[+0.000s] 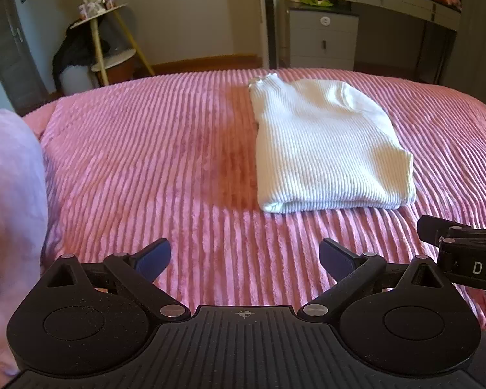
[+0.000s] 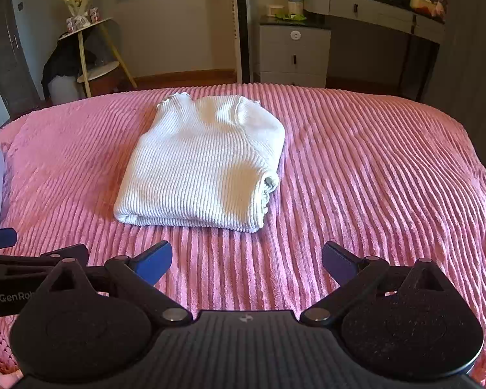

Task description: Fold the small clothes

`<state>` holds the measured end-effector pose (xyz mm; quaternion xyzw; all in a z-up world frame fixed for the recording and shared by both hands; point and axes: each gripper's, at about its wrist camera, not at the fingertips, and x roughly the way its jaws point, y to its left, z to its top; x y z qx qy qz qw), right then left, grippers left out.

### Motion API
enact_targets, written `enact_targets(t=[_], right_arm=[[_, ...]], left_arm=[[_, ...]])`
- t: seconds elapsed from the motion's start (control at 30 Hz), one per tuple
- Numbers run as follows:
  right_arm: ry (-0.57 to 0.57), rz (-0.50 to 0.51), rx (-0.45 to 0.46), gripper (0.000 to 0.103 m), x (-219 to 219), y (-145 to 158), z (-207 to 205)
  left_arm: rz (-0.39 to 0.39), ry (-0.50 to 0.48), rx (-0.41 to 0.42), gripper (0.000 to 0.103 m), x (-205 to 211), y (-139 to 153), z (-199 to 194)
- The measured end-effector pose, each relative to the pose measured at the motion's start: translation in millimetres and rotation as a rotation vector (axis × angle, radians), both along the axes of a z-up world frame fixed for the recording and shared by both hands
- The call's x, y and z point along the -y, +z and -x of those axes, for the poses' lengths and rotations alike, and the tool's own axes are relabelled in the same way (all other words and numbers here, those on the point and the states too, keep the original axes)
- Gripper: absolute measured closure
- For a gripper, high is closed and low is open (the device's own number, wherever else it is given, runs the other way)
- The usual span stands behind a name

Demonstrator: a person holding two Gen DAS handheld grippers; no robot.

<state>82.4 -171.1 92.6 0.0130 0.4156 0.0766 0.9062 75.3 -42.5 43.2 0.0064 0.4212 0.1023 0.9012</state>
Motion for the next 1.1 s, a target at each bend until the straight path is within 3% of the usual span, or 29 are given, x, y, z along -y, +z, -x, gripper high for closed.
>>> enact_targets(t=[1.1], right_arm=[[-0.009,-0.011,0.006,0.004,3.7,6.4,2.7]], left_arm=[[-0.003,-0.018,0.011,0.002,3.1,6.6,-0.1]])
